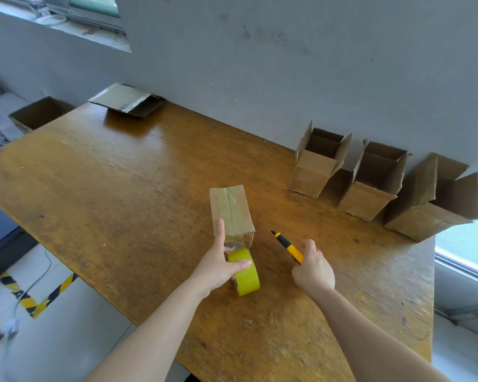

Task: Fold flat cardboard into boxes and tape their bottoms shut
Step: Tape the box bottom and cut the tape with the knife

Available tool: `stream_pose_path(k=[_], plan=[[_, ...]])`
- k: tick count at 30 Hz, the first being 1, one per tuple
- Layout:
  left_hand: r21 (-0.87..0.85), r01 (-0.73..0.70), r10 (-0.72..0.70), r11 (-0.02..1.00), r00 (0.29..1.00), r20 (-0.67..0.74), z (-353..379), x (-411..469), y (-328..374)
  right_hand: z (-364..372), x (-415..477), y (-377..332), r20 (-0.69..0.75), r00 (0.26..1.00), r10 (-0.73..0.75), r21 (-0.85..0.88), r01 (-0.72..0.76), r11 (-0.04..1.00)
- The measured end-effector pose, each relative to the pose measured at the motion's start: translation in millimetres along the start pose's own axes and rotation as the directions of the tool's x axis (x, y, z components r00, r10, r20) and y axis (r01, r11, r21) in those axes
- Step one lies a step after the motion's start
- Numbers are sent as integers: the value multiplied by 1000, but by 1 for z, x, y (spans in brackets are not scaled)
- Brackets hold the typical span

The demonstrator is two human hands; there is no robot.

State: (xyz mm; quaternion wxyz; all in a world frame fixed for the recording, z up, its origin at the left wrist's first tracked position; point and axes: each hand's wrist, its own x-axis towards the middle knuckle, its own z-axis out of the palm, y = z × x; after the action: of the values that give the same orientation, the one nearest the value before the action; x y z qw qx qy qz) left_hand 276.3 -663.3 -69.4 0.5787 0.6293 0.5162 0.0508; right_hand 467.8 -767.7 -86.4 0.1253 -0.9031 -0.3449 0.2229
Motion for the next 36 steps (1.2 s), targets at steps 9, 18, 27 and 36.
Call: stream_pose_path(k=[9,18,27,36], plan=[[67,-78,81,995,996,-48,1,-1,1,-22,-12,-21,-115,902,-416,-192,391,900],[28,-121,122,992,991,-56,5,-4,1,-37,-7,-46,-51,923,-383,-401,332,854],[45,-134,136,990,990,-40,5,-4,0,-51,-5,-72,17,918,-395,-565,335,754],[80,-151,152,985,988,-11,2,-7,0,-44,-2,-87,77,908,-413,-721,336,606]])
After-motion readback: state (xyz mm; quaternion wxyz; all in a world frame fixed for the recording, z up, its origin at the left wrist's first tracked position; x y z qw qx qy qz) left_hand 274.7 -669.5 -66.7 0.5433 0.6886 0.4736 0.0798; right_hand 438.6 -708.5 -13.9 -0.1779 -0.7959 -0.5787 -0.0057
